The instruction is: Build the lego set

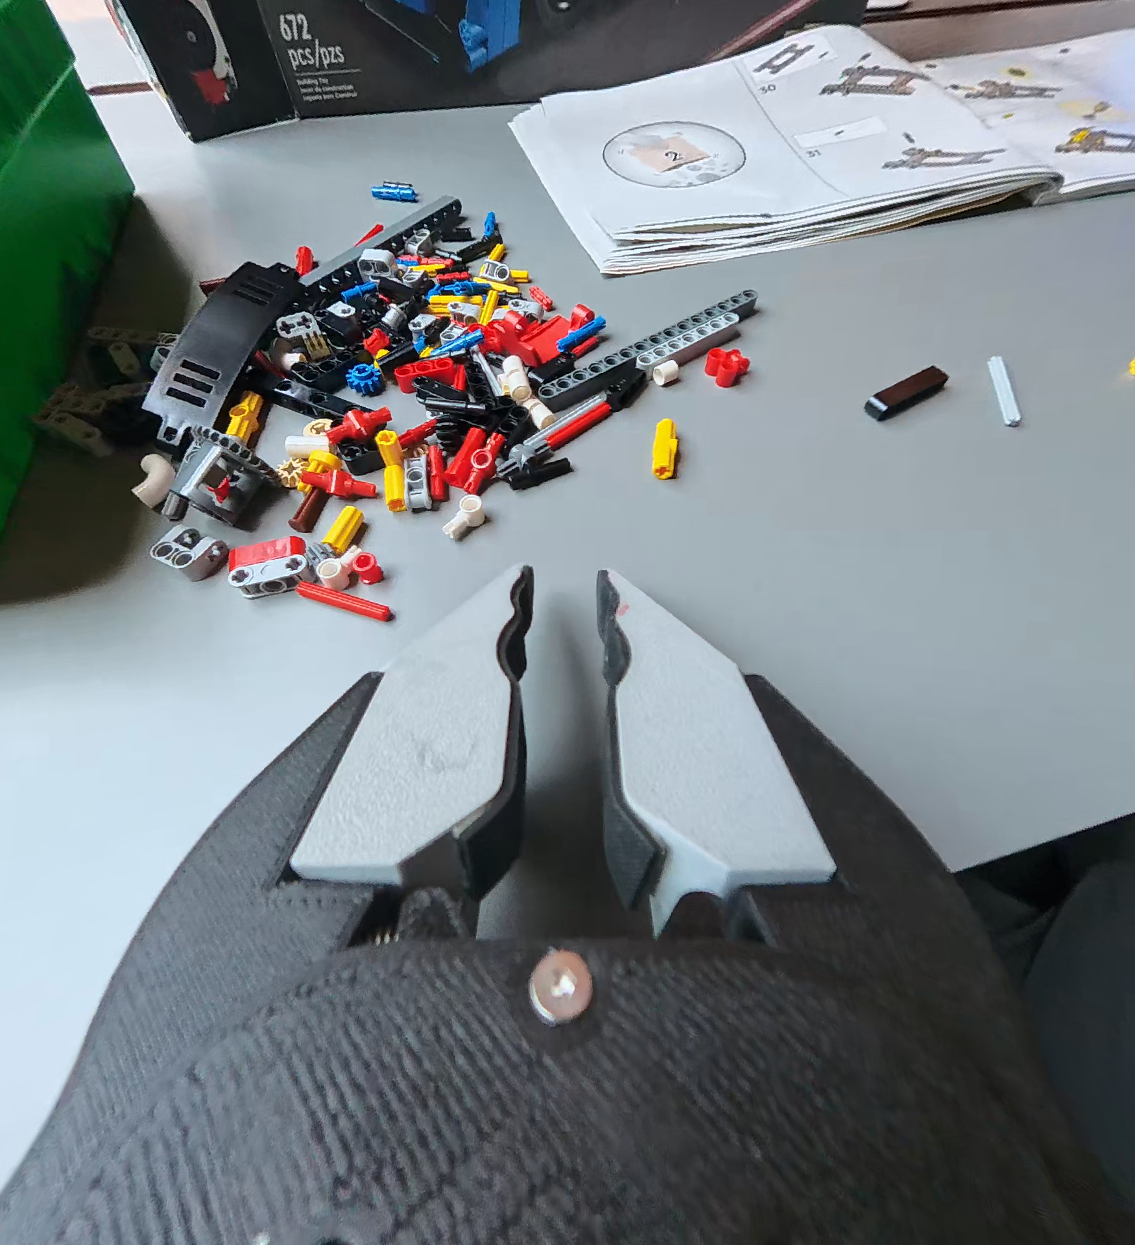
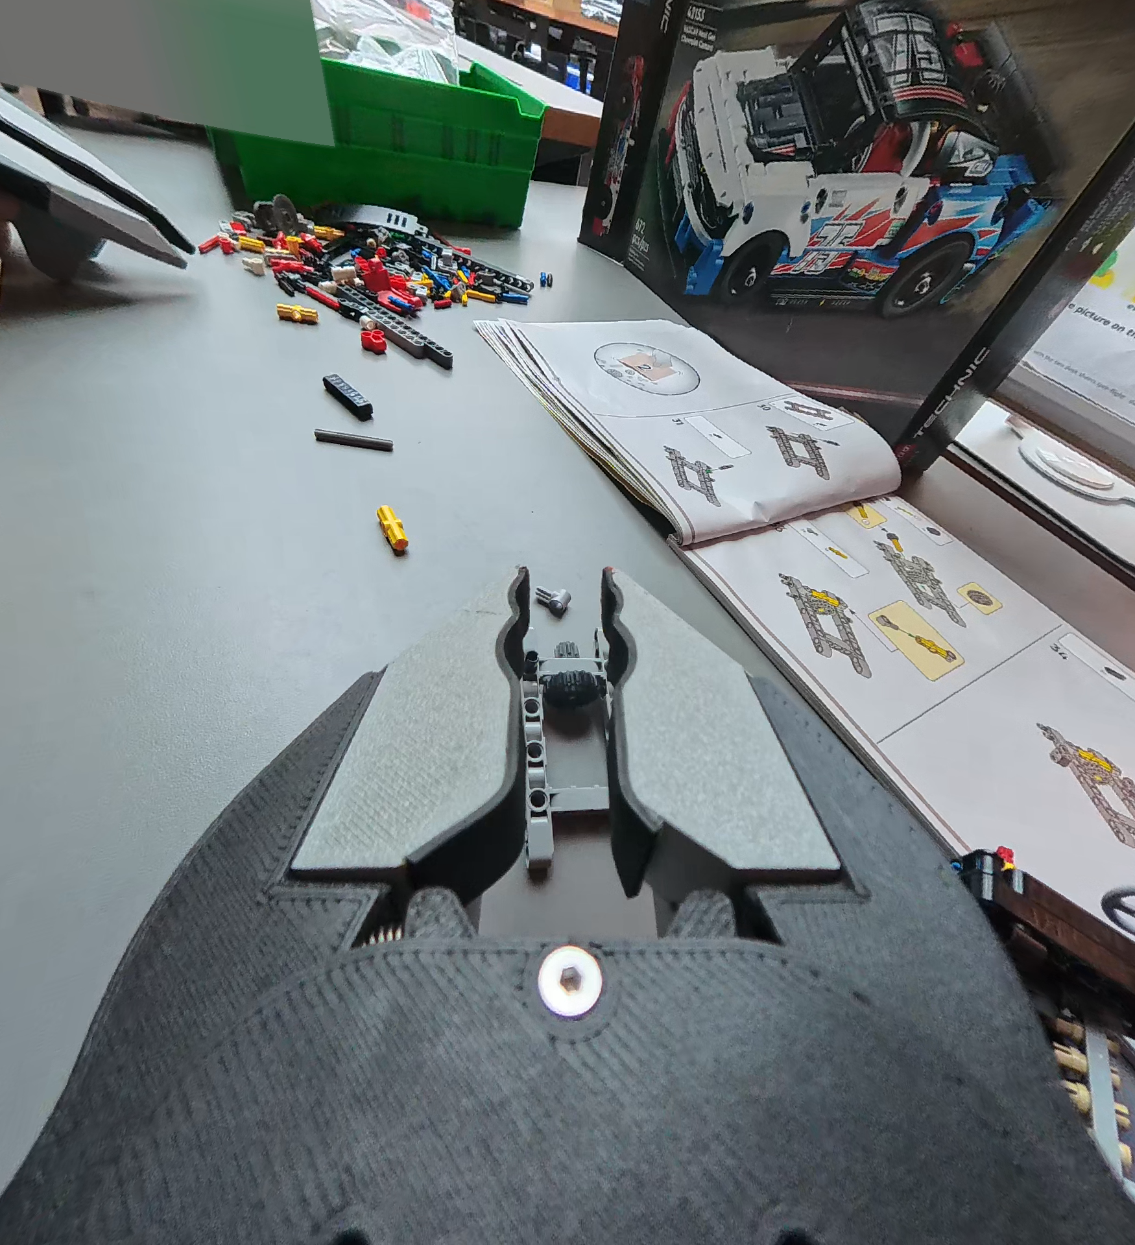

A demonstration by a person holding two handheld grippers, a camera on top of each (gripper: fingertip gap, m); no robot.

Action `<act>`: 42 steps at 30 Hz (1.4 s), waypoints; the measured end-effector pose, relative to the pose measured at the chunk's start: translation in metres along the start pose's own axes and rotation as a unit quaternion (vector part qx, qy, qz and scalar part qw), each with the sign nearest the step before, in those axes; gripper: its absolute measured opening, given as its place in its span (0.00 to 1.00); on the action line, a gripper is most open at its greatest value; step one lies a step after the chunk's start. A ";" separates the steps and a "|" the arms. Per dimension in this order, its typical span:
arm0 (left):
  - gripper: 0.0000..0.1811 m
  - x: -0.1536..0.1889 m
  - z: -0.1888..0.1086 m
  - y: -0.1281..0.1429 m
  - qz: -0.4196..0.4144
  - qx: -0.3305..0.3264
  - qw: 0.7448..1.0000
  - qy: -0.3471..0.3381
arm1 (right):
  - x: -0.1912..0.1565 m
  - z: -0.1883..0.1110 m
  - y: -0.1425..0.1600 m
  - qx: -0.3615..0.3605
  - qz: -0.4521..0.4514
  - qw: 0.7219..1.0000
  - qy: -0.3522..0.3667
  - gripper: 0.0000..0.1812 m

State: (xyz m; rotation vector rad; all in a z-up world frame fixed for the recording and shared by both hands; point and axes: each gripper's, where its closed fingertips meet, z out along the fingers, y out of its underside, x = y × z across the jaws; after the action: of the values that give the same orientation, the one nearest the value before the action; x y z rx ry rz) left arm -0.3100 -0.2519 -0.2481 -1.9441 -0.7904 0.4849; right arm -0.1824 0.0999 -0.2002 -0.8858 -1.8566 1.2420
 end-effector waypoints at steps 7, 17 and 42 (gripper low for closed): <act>0.08 -0.001 0.001 -0.001 0.000 0.002 1.000 -0.002 | 0.000 -0.001 -0.001 0.003 0.001 1.000 -0.002 0.10; 0.08 0.000 0.001 -0.002 -0.001 0.009 1.000 -0.003 | -0.001 -0.001 -0.002 0.006 -0.004 1.000 -0.002 0.09; 0.07 -0.001 -0.001 -0.003 -0.003 0.021 1.000 -0.003 | -0.002 0.000 -0.001 0.005 -0.007 1.000 -0.002 0.09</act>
State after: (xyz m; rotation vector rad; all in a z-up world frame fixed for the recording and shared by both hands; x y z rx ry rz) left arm -0.3112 -0.2521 -0.2452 -1.9019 -0.7844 0.5003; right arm -0.1813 0.0974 -0.1992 -0.8644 -1.8554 1.2447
